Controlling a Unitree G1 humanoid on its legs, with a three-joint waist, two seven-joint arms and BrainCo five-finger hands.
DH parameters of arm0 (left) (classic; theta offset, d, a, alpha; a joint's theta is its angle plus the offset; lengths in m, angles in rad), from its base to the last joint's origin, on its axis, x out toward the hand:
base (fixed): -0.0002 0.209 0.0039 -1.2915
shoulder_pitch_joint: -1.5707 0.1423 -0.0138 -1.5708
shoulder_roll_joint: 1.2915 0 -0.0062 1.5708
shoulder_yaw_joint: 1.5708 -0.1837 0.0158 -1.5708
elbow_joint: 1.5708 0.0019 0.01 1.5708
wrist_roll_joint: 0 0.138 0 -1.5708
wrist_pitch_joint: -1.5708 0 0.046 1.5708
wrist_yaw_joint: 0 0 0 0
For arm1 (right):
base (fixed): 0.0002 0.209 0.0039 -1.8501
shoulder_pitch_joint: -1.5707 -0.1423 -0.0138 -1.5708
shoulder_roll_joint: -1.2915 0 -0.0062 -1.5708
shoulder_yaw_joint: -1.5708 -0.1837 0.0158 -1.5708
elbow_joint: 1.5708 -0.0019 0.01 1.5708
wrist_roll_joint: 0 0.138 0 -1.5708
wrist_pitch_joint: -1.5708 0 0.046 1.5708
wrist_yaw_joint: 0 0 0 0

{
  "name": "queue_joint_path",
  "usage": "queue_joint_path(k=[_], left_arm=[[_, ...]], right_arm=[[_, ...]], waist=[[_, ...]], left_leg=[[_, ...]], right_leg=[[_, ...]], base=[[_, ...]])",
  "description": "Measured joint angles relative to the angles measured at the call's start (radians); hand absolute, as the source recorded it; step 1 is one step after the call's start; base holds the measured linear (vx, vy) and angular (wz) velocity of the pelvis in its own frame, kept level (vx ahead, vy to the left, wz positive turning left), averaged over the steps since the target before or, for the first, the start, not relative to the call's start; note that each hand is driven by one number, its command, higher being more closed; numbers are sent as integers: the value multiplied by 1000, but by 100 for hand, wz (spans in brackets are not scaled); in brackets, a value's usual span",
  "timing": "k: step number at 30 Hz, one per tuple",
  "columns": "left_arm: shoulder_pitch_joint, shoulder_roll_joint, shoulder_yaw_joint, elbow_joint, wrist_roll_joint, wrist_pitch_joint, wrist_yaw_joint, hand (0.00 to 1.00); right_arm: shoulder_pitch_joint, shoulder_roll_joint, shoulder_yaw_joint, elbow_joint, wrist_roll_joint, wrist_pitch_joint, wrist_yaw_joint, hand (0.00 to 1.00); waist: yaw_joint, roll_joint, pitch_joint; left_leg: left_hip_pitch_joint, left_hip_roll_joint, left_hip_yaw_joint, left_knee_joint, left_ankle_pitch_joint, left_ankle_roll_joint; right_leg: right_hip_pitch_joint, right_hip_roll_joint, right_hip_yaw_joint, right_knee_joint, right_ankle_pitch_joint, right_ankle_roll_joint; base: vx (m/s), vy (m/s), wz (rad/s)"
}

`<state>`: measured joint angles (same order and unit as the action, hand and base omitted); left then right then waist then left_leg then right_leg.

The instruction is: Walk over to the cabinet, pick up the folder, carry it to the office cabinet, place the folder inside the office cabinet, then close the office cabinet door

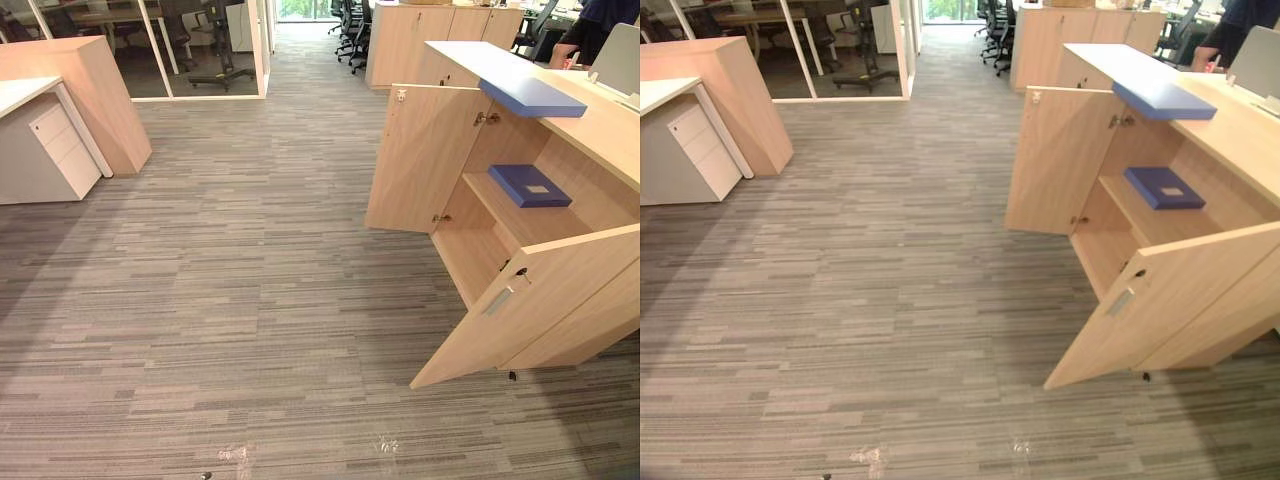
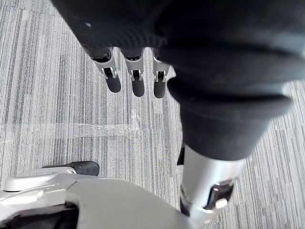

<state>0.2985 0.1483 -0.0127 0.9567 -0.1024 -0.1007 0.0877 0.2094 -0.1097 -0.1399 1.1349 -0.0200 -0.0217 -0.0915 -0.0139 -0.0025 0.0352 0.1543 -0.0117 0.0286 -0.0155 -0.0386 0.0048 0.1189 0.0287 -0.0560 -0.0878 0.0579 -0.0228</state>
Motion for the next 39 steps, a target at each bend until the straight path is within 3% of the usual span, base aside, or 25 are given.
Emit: queue_joint_path(k=[7,14,23,32,34,36,37,39], left_arm=[[-21,-2,21,55,-69,-8,-19,0],[-26,-16,74,76,27,-27,16,0],[-48,-14,114,123,68,-28,42,0],[-71,-14,136,170,71,-27,46,0],[-80,-14,149,171,71,-27,51,0],[-87,-19,164,169,70,-28,59,0],[-86,-27,194,156,69,-28,60,0],[-87,-42,248,124,67,-27,59,0]], right_arm=[[-5,6,-29,4,0,0,3,0],[-10,13,-34,9,1,-1,3,0],[-20,23,-38,30,5,-14,2,0],[-21,30,-72,37,12,-19,3,0],[-23,34,-76,37,28,-20,3,0],[-25,34,-96,37,40,-20,3,0],[-27,39,-116,35,40,-20,3,0],[-39,44,-112,26,40,-19,3,0]], waist=[[0,-4,7],[1,-16,8],[0,-37,15],[0,-39,16],[-1,-44,26],[-3,-37,43],[-1,-30,53],[6,-36,82]], left_leg=[[6,0,-9,-1,0,-1],[5,2,-12,-1,4,-4],[6,1,-12,-11,5,-2],[1,0,-14,-6,4,-3],[-50,1,-20,88,-42,-6],[-117,15,-24,229,-112,-32],[-160,30,-16,331,-154,-70],[-268,47,27,567,-164,-86]], right_leg=[[8,-2,-16,-1,-4,6],[8,1,-18,-6,-7,9],[5,0,-18,-6,-4,6],[3,-1,-22,0,-8,10],[-9,-4,-31,21,-31,7],[-33,2,-47,70,-68,-7],[-39,7,-52,98,-88,-13],[-43,3,-49,140,-113,-21]], base=[[-18,3,4],[-36,-4,1],[0,0,0],[0,0,0],[-33,-11,13],[-60,-12,16],[-45,18,9],[-17,14,3]])
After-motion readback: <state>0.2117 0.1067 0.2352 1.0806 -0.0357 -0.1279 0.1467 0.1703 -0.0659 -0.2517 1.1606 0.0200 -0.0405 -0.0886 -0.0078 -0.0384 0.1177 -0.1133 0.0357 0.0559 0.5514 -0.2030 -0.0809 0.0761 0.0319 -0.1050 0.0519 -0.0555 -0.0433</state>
